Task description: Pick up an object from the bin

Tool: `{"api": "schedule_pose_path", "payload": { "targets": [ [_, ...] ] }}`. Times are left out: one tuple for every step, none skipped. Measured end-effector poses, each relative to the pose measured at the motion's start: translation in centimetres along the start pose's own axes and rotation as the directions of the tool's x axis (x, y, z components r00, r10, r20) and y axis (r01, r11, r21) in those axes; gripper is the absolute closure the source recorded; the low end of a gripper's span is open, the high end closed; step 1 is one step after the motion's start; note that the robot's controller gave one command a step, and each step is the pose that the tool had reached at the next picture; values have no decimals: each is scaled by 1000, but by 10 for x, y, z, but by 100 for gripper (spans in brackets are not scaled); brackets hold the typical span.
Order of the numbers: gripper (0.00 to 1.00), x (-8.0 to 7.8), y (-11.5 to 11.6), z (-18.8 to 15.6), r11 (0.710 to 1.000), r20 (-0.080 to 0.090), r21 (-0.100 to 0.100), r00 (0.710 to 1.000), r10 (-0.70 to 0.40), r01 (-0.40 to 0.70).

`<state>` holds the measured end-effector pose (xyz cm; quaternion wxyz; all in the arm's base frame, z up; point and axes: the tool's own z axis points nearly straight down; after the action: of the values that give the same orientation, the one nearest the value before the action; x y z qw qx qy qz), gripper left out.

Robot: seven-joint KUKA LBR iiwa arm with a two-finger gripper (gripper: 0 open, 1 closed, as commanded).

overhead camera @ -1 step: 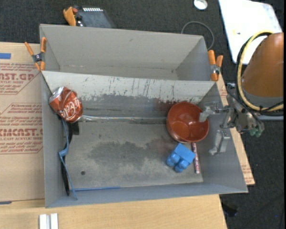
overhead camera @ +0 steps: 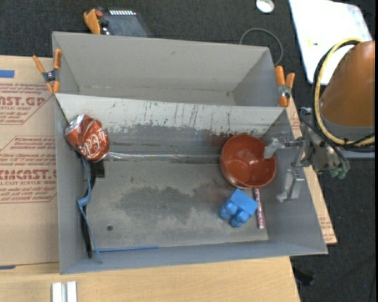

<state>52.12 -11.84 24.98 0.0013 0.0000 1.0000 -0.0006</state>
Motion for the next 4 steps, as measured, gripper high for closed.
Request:
{"api": "schedule_pose_path", "payload": {
  "targets": [
    [0,-14,-10,68,991,2,-1,991,136,-136],
    [0,-62,-33,88,1000,9,2,999,31,-31],
    [0,-63,-27,90,949,1,-2,949,316,-316],
    [0,-62,-32,165,996,12,-3,996,85,-85]
  ]
}}
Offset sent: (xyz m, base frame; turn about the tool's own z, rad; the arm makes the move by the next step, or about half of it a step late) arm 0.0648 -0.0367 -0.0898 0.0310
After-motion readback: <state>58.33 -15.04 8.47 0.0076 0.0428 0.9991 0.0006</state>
